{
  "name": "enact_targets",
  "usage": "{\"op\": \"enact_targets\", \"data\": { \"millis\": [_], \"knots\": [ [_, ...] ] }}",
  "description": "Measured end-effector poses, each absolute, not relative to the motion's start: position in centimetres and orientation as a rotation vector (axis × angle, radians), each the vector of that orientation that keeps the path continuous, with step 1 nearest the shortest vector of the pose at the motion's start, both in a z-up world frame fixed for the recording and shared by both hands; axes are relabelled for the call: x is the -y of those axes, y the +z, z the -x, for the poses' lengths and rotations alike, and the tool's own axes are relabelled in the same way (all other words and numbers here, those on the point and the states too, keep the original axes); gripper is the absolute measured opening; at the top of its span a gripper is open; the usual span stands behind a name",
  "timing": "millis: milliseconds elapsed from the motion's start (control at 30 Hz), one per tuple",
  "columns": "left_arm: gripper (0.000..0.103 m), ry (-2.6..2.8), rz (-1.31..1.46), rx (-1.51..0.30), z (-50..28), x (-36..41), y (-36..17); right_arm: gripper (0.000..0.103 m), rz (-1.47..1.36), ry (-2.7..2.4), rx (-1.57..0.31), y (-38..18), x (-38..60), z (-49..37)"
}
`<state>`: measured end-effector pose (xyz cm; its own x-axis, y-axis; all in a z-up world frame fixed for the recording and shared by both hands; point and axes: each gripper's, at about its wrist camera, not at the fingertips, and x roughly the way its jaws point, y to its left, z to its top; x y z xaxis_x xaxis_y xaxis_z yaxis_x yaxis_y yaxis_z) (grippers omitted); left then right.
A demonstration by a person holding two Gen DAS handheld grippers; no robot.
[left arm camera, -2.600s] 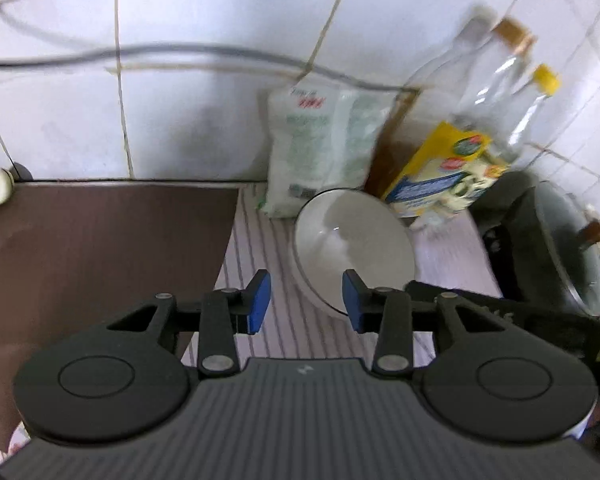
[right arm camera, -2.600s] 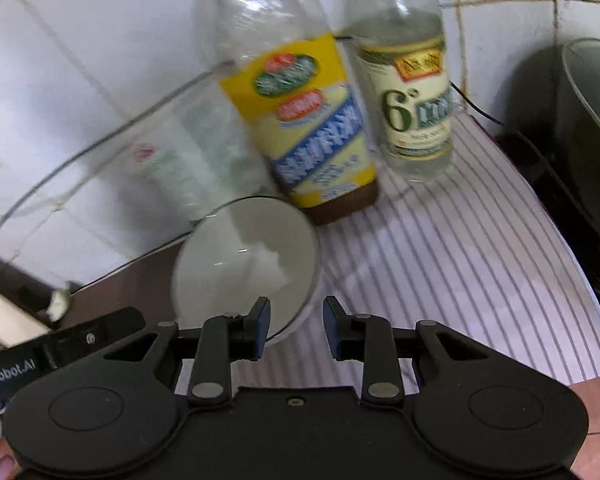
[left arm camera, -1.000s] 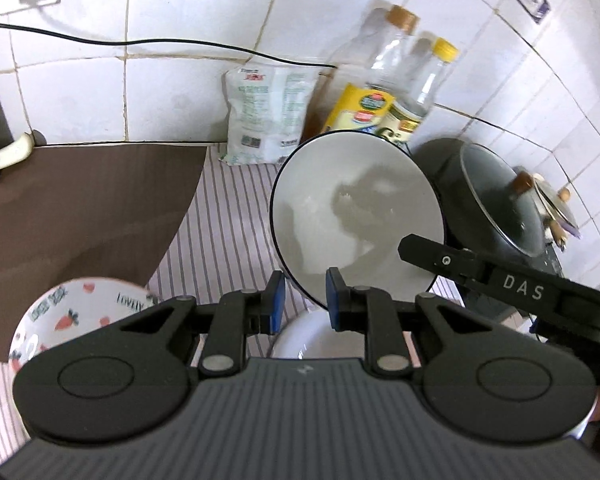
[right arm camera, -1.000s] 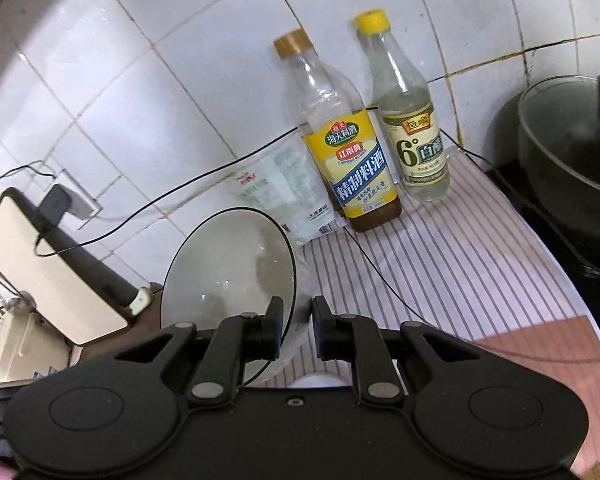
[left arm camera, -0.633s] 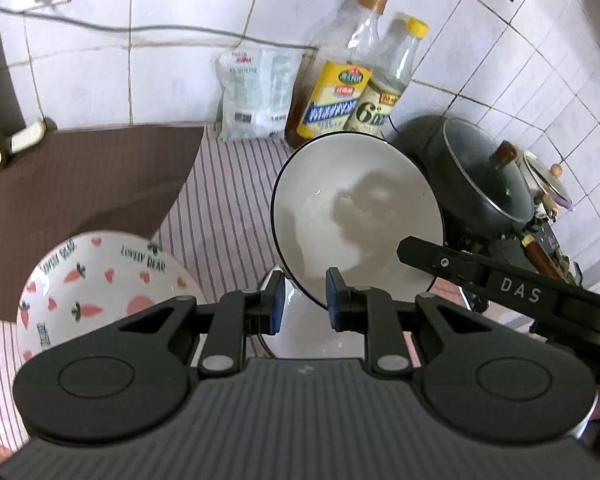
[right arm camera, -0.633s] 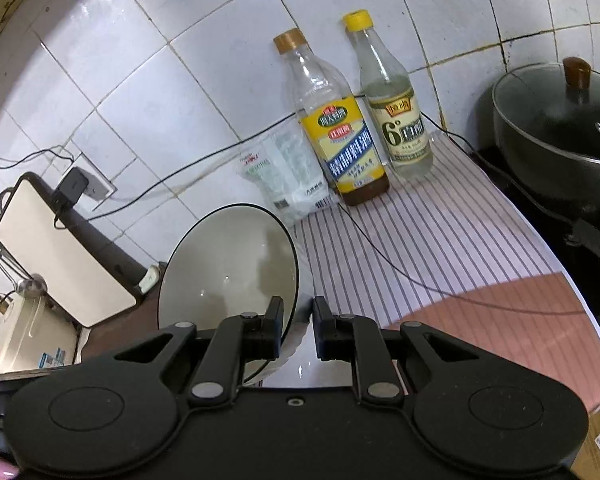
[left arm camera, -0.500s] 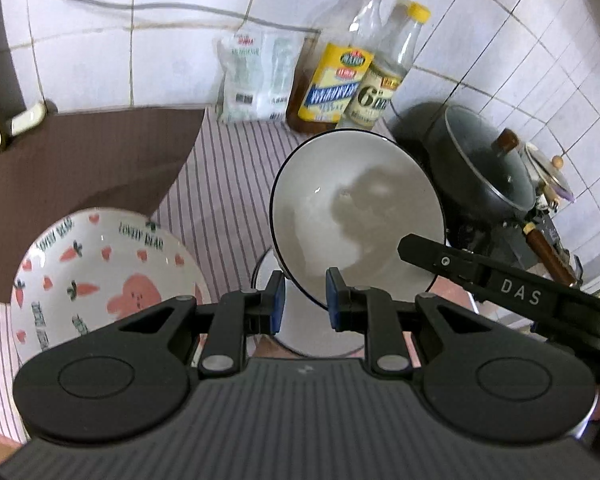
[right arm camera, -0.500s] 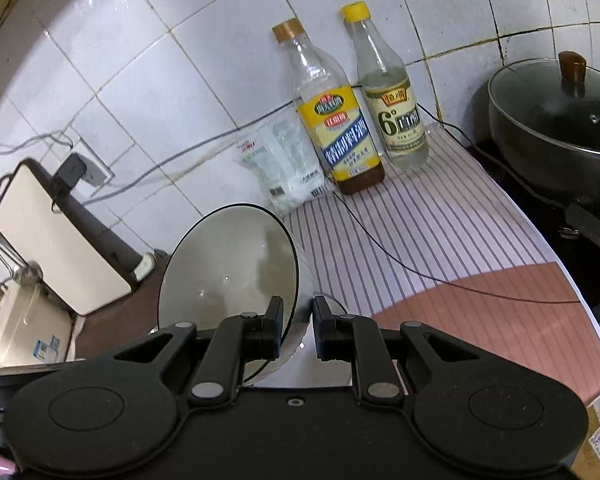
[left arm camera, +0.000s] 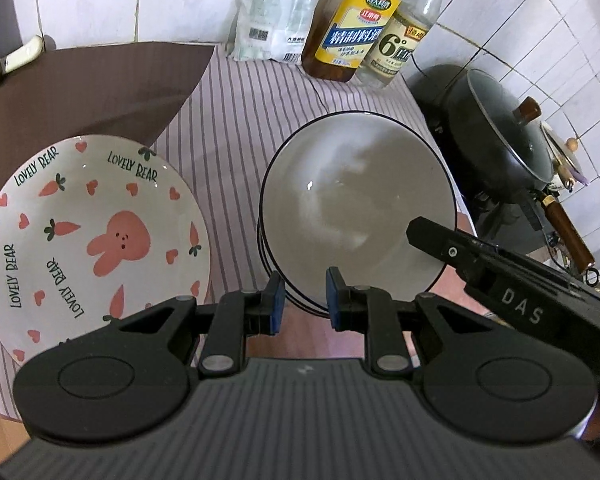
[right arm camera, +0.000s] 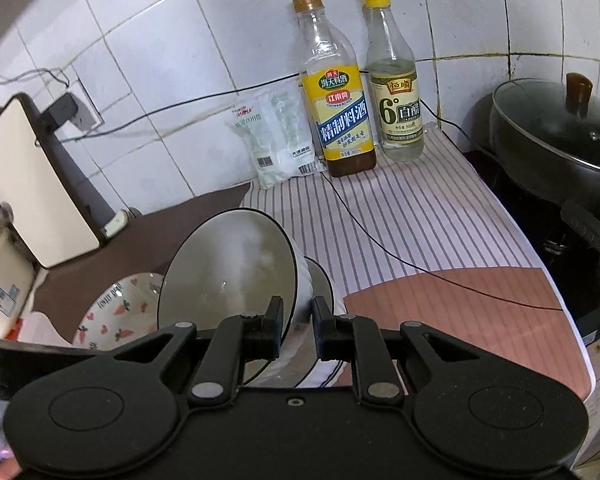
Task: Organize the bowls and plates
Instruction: 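Carry the bowl with the left gripper onto the two stacked bowls, release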
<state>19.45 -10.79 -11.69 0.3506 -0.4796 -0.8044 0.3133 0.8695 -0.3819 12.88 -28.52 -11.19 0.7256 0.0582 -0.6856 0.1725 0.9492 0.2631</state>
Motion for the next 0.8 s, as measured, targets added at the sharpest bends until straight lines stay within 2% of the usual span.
{"op": "enact_targets", "data": {
  "millis": [533,600,800],
  "knots": [
    [0.02,-0.502,0.17,-1.148,-20.3,11.5,-13.6,0.019,-0.087,-0.138,-0.8,-12.8,26.4,-13.6],
    [0.02,-0.5,0.155,-1.141,-20.2,11.5,-13.5,0.023,-0.059,-0.142,-0.802,-12.9,26.2,-13.7],
    [0.02,-0.495,0.168,-1.132,-20.1,11.3,-13.7,0.024,0.011,-0.139,-0.803,-12.7,25.5,-13.8]
  ]
}}
